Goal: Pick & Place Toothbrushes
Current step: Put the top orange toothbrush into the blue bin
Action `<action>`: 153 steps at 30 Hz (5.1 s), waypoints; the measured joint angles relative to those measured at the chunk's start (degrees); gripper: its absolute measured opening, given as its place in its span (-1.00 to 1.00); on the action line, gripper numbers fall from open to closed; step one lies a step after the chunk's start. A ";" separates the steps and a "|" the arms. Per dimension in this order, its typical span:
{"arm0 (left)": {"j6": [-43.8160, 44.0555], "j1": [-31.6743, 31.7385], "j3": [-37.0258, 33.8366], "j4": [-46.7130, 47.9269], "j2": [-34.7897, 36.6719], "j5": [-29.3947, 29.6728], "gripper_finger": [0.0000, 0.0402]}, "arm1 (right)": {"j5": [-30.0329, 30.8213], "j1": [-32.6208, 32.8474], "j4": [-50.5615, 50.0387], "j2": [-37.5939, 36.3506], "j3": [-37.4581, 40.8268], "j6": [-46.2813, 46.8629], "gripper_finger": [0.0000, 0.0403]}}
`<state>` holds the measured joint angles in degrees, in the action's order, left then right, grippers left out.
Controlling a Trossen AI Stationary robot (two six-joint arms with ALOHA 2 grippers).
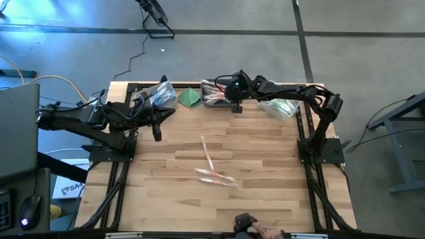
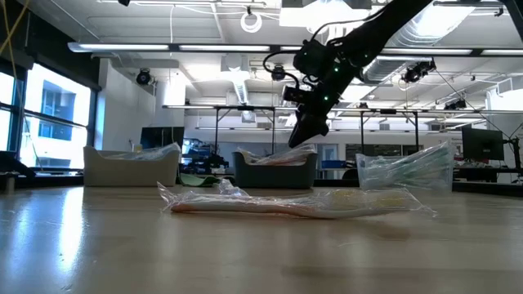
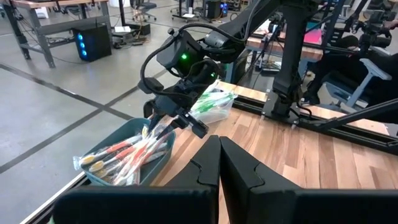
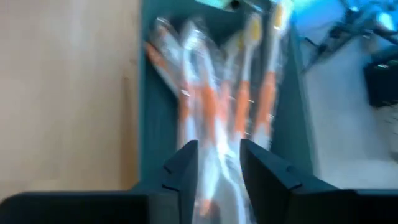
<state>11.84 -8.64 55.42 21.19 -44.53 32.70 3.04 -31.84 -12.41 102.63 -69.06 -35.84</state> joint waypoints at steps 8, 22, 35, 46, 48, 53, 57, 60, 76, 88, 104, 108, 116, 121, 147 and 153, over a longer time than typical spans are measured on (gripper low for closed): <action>0.00 0.00 0.00 0.10 -0.01 -0.09 -1.00 | 8.37 1.97 1.22 -4.18 0.07 -2.80 -0.39; 2.61 0.00 0.00 1.31 -0.02 -0.14 -1.00 | -14.40 7.47 6.61 -10.60 0.00 21.68 -0.57; 3.48 -0.02 0.01 1.45 -0.02 -2.26 -1.00 | -16.54 16.81 6.72 -10.38 0.02 25.59 -0.60; 1.66 -0.02 0.01 -0.87 -0.05 -2.11 -1.00 | -16.70 21.90 7.06 -9.61 0.02 36.68 -0.60; 1.57 -0.02 0.01 -0.93 -0.47 -2.09 -1.00 | -16.92 22.57 6.77 -9.23 0.06 40.41 -0.60; 1.52 -0.03 0.00 -0.75 -0.64 -2.07 -1.00 | -16.62 25.61 6.76 -6.31 0.04 46.60 -0.64; 1.92 -0.02 0.00 -0.58 -0.83 -2.13 -1.00 | -16.51 28.64 7.48 -2.55 0.11 49.37 -0.85; 1.95 -0.02 0.00 -0.57 -0.83 -2.80 -1.00 | -16.52 30.84 8.49 0.43 0.05 50.67 -0.97; 2.12 -0.02 0.00 -0.46 -0.87 -4.74 -1.00 | -15.83 35.43 12.09 15.08 0.04 57.56 -0.99; 2.12 -0.02 0.00 -0.02 -0.87 -4.86 -1.00 | -7.81 35.93 3.36 11.68 0.10 54.74 -0.99; 1.92 -0.02 0.00 -0.02 -0.87 -4.84 -1.00 | -2.96 32.37 -10.16 7.48 0.15 44.26 -0.99; 1.91 -0.02 0.00 0.01 -0.87 -4.83 -1.00 | -1.62 30.37 -12.68 4.51 -0.02 43.06 -0.99; 1.46 0.00 0.00 -0.03 -0.85 -4.49 -1.00 | -6.39 27.98 -13.86 2.60 0.00 44.90 -0.99; 1.48 -0.02 0.00 -0.04 -0.85 -4.51 -1.00 | -3.17 28.10 -10.61 2.80 0.09 45.43 -0.99; 1.49 -0.01 0.00 -0.01 -0.85 -4.69 -1.00 | 0.03 28.12 -2.12 3.93 0.07 52.70 -0.14; 1.51 -0.02 0.00 0.36 -0.85 -4.69 -1.00 | 0.02 28.60 -1.59 7.56 0.09 52.73 -0.14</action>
<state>13.34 -8.66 55.42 21.55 -45.39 28.01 3.06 -3.25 -14.00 110.19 -68.97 16.89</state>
